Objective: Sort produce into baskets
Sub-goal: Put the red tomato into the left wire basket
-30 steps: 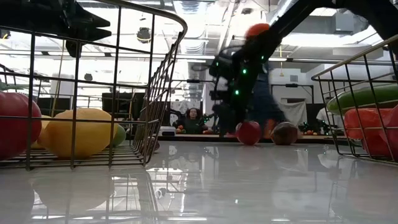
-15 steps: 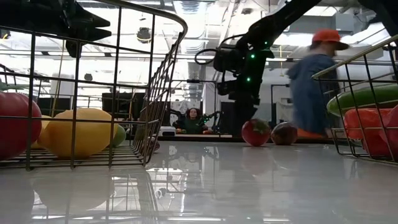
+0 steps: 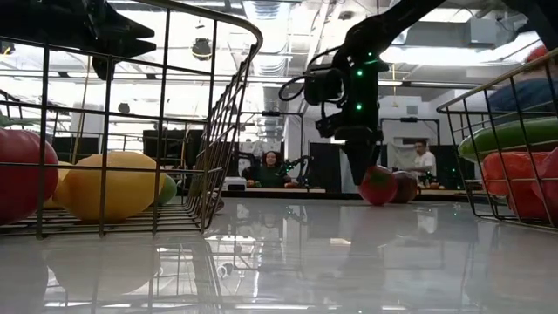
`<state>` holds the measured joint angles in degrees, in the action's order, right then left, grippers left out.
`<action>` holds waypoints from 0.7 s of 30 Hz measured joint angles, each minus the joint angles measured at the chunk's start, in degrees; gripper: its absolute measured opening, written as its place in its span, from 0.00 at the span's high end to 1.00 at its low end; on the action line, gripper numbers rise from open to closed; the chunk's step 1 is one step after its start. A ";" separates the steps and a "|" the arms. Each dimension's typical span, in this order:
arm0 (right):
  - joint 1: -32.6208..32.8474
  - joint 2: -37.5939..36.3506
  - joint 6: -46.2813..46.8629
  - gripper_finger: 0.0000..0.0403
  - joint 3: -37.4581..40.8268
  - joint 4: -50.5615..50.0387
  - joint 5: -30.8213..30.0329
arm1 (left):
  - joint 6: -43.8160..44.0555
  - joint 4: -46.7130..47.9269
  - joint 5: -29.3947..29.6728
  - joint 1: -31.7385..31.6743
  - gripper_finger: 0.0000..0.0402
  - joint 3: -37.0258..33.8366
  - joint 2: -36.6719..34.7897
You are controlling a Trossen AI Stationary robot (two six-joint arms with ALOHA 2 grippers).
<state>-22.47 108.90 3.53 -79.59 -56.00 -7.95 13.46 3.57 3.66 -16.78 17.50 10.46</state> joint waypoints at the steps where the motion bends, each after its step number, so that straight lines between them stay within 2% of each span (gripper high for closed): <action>1: 0.26 -0.04 0.76 0.05 0.02 -0.55 -0.04 | 0.29 0.00 0.00 0.00 0.67 0.00 -0.01; 9: 2.90 -0.98 3.80 0.05 0.04 -3.32 -8.12 | 1.28 0.04 -0.91 -0.02 0.67 0.00 0.00; 16: 3.75 -0.98 9.57 0.05 0.04 -7.33 -8.59 | 1.33 0.18 -1.86 -0.02 0.67 0.00 0.00; 21: 4.76 -1.81 10.14 0.05 0.11 -9.70 -9.32 | 1.35 0.61 -1.84 -0.02 0.67 0.00 0.00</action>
<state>-17.72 107.09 13.67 -79.48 -65.70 -17.27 14.81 4.19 1.83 -16.80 17.50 10.46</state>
